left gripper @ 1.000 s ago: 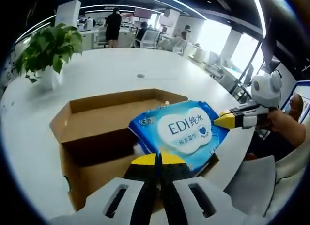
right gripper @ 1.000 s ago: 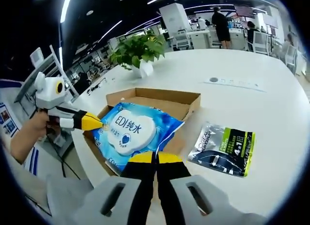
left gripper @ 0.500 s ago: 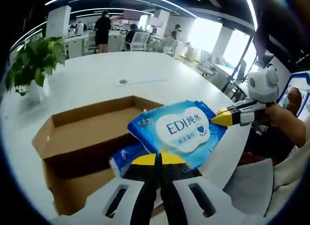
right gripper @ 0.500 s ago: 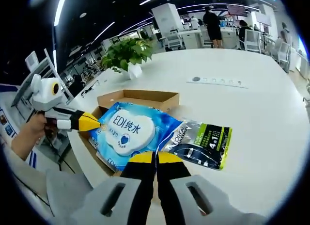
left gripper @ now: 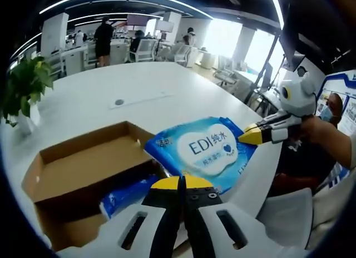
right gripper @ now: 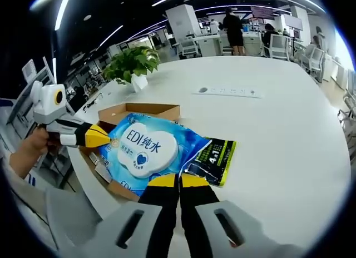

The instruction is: Operate the shoe box by opening the lid, removing the specified soft item, and placing it in the target area until the item is outside and the box remains undamaged.

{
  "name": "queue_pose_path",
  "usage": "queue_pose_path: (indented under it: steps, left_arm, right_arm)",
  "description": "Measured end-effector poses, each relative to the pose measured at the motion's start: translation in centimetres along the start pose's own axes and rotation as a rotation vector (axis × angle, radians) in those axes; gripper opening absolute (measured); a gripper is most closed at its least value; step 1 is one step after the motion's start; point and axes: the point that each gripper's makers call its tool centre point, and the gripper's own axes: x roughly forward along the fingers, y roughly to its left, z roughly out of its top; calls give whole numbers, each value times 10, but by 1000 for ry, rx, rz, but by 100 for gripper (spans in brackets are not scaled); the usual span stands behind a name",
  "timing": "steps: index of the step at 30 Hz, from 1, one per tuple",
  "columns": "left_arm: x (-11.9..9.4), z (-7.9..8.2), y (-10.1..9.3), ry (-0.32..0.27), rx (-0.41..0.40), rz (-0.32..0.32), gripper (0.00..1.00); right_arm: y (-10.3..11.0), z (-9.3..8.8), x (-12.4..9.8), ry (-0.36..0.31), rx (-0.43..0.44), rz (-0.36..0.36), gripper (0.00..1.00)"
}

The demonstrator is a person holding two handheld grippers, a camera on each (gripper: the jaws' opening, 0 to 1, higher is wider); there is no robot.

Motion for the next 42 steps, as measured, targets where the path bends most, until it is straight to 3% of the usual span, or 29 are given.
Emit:
queue_pose_path:
  steps: [9, 20, 29, 35, 42]
  left_arm:
    - [27, 12, -14, -16, 22, -31, 0]
    - [58, 13, -4, 23, 35, -23, 0]
    - [85, -1, 9, 169, 261, 27, 0]
    - [96, -6, 12, 211, 306, 29, 0]
    - [108, -11, 17, 269, 426, 56, 0]
  right_arm:
    - [-26, 1, -5, 4, -5, -54, 0]
    - [-47, 6, 17, 33, -38, -65, 0]
    - [-69, 3, 49, 82, -75, -62, 0]
    - [-75, -5, 60, 102, -77, -68, 0]
    - [-85, -7, 73, 104, -82, -84, 0]
